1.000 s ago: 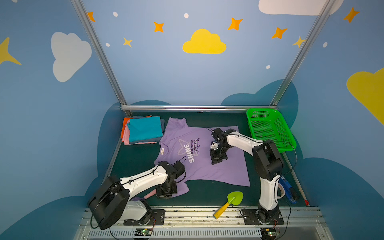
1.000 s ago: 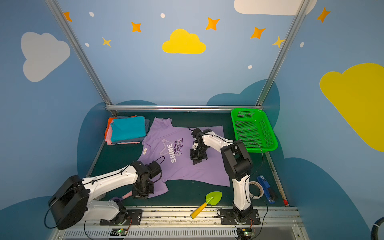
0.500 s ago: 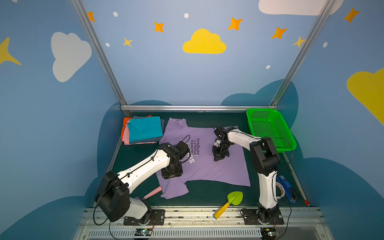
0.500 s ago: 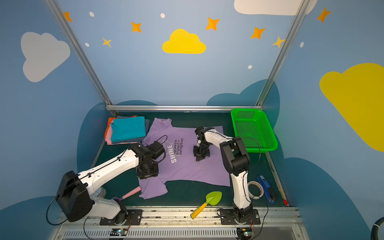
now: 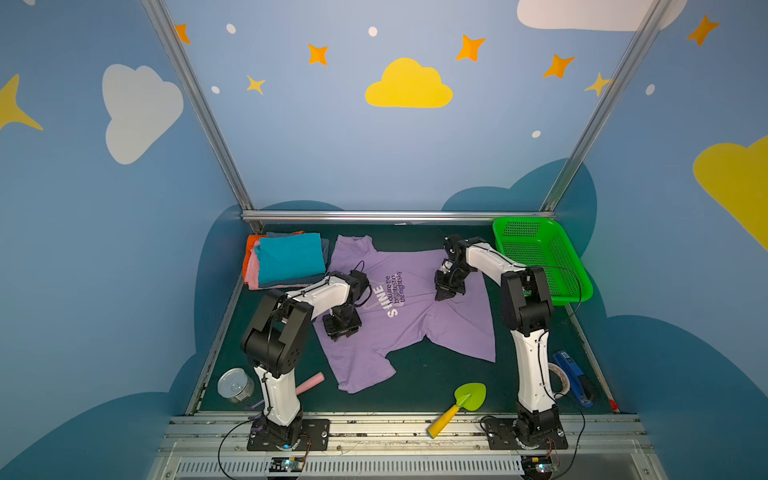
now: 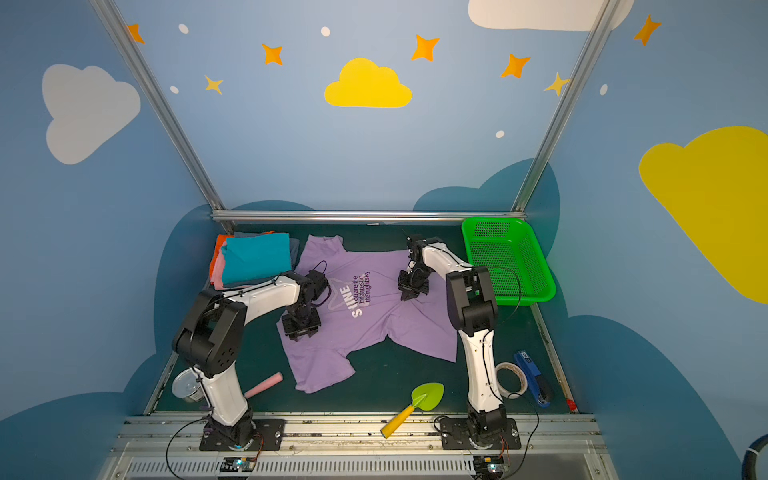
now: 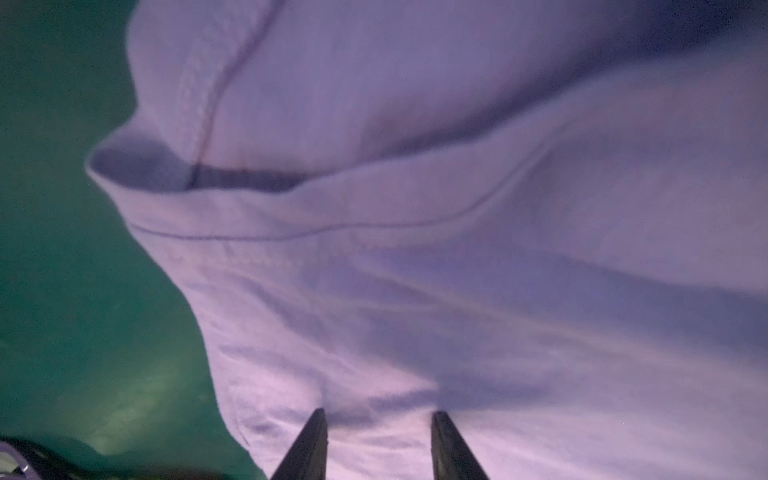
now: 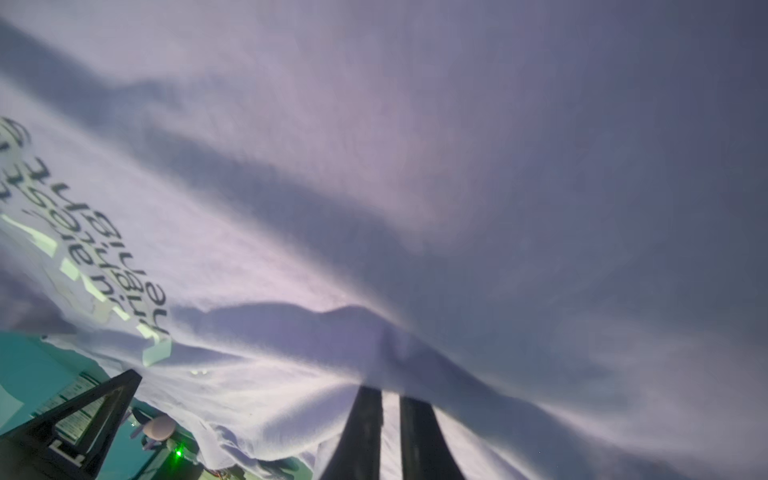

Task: Fold and stack the t-shirts

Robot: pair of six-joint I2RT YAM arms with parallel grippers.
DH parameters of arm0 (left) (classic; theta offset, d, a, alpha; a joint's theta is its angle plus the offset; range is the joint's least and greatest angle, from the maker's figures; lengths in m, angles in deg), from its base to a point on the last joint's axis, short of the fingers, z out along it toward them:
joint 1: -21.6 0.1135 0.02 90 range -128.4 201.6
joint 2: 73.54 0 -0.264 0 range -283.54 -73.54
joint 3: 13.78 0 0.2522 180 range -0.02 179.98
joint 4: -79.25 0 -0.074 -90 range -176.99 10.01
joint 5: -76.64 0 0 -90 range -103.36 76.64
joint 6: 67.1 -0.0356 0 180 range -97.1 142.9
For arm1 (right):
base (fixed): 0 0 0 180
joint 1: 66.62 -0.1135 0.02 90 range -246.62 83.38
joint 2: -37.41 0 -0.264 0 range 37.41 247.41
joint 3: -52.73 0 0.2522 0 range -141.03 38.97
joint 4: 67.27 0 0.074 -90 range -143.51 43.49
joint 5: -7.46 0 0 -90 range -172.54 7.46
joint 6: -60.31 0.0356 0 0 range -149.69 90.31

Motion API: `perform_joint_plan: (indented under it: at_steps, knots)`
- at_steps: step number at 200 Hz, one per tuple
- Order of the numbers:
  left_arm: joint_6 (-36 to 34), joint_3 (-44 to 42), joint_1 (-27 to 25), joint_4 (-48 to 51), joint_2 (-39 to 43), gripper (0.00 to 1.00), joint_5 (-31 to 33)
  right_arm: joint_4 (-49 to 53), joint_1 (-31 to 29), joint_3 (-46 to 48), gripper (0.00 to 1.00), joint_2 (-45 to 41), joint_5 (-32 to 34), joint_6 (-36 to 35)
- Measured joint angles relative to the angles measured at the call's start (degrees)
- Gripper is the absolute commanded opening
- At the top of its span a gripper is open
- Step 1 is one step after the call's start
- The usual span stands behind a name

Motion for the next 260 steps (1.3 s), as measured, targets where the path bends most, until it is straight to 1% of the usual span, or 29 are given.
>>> perform_joint_plan:
  at_steps: [23, 54, 74, 92, 114, 134, 154, 171, 190, 198, 219, 229, 241, 260]
  knots:
    - [-0.44, 3.32, 0.07, 0.28, -2.32, 0.40, 0.13, 0.35, 1.22, -1.88, 0.11, 0.90, 0.57, -0.59]
    - [-1.18, 6.03, 0.52, 0.26, -4.00, 0.40, 1.20, -0.04, 1.60, -0.85, 0.11, 0.15, 2.25, -1.36]
    - [-1.73, 6.86, 1.11, -0.87, -4.28, 0.42, 2.56, -2.03, 1.57, 4.48, 0.12, -3.17, 3.78, -1.51]
    - [-1.95, 6.78, 1.31, -1.92, -3.98, 0.43, 3.48, -3.32, 1.68, 11.74, 0.13, -8.22, 5.75, -1.14]
    - [-1.90, 5.51, 0.66, -2.47, -1.14, 0.44, 4.00, -4.07, 1.70, 19.61, 0.14, -14.93, 7.80, -0.44]
    - [-1.46, 3.32, -1.92, -2.19, 4.55, 0.44, 4.59, -5.20, 1.68, 25.16, 0.16, -20.90, 9.42, 0.09]
    - [-0.02, -0.09, -6.75, -1.81, 11.89, 0.43, 4.83, -5.77, 1.49, 29.44, 0.17, -25.81, 10.75, 0.59]
    - [1.81, -3.13, -10.86, -1.73, 15.91, 0.42, 4.37, -6.36, 1.31, 31.85, 0.17, -27.41, 11.32, 0.74]
    - [4.50, -7.39, -14.40, -1.57, 18.05, 0.42, 3.45, -7.69, 1.20, 34.91, 0.17, -27.43, 11.54, 1.03]
    - [5.70, -9.20, -15.89, -1.40, 18.40, 0.45, 3.13, -8.04, 1.18, 36.48, 0.17, -27.43, 11.61, 1.20]
    - [8.55, -12.85, -19.26, -1.33, 18.67, 0.59, 2.29, -8.57, 1.20, 39.36, 0.19, -27.19, 11.91, 1.77]
    - [9.55, -13.92, -20.44, -1.40, 18.67, 0.61, 1.92, -8.61, 1.22, 39.89, 0.19, -26.91, 12.02, 1.95]
    - [10.40, -15.13, -21.55, -1.57, 18.67, 0.59, 1.53, -8.85, 1.51, 39.89, 0.18, -26.91, 12.17, 2.19]
    - [11.91, -16.92, -22.51, -2.08, 17.97, 0.50, 1.18, -8.87, 2.36, 40.02, 0.18, -26.91, 12.09, 2.45]
